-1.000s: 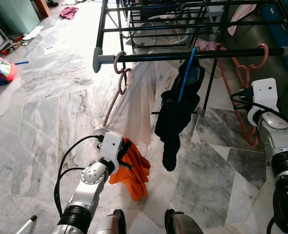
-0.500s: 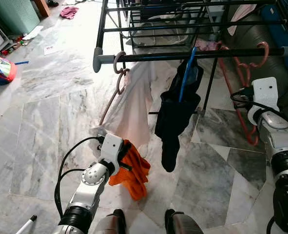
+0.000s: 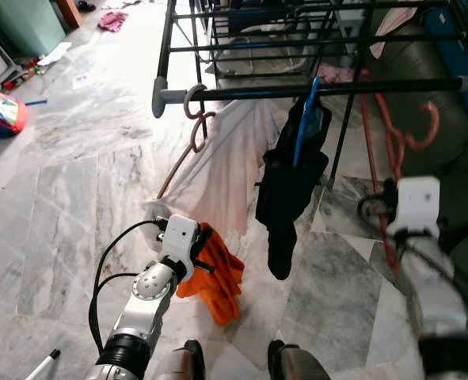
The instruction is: Hang hanger
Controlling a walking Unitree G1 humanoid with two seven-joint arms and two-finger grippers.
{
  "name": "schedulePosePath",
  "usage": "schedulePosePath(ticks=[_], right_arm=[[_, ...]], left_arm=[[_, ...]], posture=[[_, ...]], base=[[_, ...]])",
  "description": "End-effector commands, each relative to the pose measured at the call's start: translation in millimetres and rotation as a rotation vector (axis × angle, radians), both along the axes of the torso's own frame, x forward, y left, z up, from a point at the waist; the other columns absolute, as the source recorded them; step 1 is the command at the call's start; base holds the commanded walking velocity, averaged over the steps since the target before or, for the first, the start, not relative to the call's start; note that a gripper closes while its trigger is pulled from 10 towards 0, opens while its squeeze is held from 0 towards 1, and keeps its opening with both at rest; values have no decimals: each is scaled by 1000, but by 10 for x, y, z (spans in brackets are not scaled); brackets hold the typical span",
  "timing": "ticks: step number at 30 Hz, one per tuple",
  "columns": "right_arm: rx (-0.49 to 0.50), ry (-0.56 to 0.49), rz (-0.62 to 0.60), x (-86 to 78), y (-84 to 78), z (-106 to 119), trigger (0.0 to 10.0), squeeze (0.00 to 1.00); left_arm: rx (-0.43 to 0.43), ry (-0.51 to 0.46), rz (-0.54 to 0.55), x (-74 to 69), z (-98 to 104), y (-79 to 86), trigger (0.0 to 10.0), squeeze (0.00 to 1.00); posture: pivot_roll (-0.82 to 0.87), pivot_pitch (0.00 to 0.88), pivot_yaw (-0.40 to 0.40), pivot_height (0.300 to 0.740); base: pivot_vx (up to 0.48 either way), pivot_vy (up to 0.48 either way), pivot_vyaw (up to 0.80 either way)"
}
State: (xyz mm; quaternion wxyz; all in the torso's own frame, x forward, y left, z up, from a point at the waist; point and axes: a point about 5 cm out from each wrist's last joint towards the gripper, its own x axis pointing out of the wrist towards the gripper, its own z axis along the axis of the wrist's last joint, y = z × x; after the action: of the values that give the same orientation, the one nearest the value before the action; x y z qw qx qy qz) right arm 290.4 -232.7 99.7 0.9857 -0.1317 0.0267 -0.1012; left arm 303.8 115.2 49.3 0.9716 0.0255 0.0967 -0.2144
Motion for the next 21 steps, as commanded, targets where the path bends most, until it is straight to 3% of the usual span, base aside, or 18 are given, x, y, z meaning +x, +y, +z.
schedulePosePath(ticks=[1,5,8,10,11,17,21], right_arm=[[-6,-23,-15,-92,42,-30,10000,0],[-3,4,-50,-258,61,-179,10000,0],[30,123,-92,-501,18,-486,10000,0],[46,154,-93,-549,15,-556,10000,0],[87,214,-85,-617,33,-698,10000,0],[153,294,-52,-715,112,-947,10000,0],[212,380,-41,-854,142,-1194,10000,0]], left_arm=[[12,-5,11,-11,-18,30,10000,0],[13,-13,15,-4,-8,35,10000,0],[33,-31,24,-37,-16,86,10000,0],[39,-32,29,-51,-27,104,10000,0],[54,-20,37,-108,-88,150,10000,0],[127,17,82,-271,-313,266,10000,0],[190,117,156,-453,-582,441,10000,0]], posture=[[-126,210,85,740],[-127,213,88,740],[-129,217,89,740],[-129,217,89,740],[-126,214,87,740],[-112,205,65,740],[-96,187,38,740]], base=[[0,0,0],[0,0,0],[0,0,0],[0,0,0],[0,0,0],[0,0,0],[0,0,0]])
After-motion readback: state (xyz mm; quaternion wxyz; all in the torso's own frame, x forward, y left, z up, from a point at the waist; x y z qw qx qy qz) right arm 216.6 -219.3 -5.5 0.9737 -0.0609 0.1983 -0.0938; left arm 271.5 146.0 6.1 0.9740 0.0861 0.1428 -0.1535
